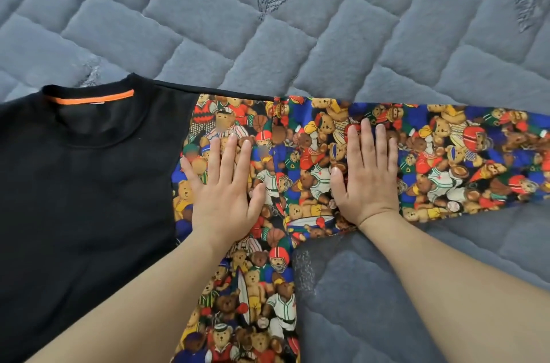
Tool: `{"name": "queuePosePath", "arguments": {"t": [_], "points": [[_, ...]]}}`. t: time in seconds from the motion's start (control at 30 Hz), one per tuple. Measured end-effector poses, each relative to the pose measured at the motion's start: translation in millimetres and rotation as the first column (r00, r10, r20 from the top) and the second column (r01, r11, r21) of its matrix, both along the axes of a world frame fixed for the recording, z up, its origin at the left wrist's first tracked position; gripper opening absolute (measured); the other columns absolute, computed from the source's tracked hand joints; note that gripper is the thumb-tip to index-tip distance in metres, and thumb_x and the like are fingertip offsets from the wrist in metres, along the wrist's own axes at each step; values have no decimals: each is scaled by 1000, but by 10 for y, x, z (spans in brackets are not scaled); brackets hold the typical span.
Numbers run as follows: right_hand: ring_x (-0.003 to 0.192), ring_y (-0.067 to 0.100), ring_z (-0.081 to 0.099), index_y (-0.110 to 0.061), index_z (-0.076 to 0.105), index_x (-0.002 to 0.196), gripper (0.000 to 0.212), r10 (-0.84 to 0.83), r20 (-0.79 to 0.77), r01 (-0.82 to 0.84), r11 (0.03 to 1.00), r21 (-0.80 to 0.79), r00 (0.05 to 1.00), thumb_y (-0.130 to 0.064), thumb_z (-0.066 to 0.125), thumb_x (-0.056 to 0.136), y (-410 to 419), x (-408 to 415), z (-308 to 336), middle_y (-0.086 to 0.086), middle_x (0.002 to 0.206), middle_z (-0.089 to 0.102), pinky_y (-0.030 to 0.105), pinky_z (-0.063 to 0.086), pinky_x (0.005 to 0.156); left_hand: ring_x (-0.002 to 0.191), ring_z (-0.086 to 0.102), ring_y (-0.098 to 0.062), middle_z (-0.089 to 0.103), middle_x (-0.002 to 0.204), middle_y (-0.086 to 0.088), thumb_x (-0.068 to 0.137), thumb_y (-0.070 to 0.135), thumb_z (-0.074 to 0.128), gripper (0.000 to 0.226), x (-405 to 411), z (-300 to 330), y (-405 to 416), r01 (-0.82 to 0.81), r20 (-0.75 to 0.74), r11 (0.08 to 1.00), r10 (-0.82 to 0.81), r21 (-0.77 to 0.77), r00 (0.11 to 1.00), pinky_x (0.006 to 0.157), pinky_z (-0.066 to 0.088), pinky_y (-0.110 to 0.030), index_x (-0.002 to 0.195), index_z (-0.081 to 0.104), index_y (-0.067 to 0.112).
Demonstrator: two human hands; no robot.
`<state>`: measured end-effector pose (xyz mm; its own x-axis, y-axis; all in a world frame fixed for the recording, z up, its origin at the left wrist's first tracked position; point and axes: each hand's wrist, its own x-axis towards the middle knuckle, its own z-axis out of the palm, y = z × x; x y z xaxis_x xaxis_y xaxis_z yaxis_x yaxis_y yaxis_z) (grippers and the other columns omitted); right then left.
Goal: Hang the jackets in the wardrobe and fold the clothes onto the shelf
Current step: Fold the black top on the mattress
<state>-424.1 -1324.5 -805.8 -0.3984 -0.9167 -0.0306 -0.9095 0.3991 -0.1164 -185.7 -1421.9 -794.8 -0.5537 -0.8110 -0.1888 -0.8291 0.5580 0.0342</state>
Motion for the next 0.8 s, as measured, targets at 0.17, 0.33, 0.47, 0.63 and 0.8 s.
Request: {"name": "queuePosePath", "arguments": {"t": [0.17, 0.33, 0.47, 0.63, 0.8], "points": [[151, 31, 3, -11, 14, 157, 77, -37, -11, 38, 999, 37, 999, -45, 28, 89, 1, 35, 100, 12, 164, 8, 51, 4, 122, 153, -6, -23, 6, 166, -2, 100, 55, 21, 69, -13, 17, 27, -16, -42, 1000, 16, -8, 999, 112, 4, -73, 159, 9, 22], [151, 28, -2, -12, 4, 157, 71, -264, -27, 265, 958, 106, 964, -43, 19, 95, 11, 329, 182, 11, 165, 1, 50, 0, 122, 148, -27, -16, -16, 165, 6, 97, 62, 9, 71, 30, 74, -41, 5, -107, 992, 8, 124, 994, 112, -16, -66, 158, -8, 28], [151, 31, -8, -8, 0, 156, 73, -325, 13, 317, 931, 182, 946, -51, 11, 98, -172, 867, 306, 15, 164, -6, 55, -1, 120, 150, -19, -10, -10, 166, 8, 100, 55, 16, 67, 502, 208, -264, 145, -173, 978, -119, 149, 978, 119, -18, -48, 158, -3, 27], [151, 24, -12, -14, -1, 157, 77, -21, 18, 18, 989, 144, 1000, -59, 9, 95, -805, 2044, 287, 8, 165, -7, 53, -9, 120, 153, 0, -21, 6, 166, 1, 101, 54, 16, 66, 2325, 201, -589, -120, -82, 993, 118, -13, 990, 123, 1, -51, 159, 9, 24], [151, 28, -6, -13, 2, 157, 77, -32, -37, 36, 993, 111, 999, -59, 8, 96, -1536, 2552, 204, 12, 164, -3, 53, -4, 121, 153, -9, -23, 2, 166, 3, 97, 61, 18, 69, 2924, 117, -998, -163, -66, 987, 163, 7, 984, 119, -3, -62, 158, 6, 32]]}}
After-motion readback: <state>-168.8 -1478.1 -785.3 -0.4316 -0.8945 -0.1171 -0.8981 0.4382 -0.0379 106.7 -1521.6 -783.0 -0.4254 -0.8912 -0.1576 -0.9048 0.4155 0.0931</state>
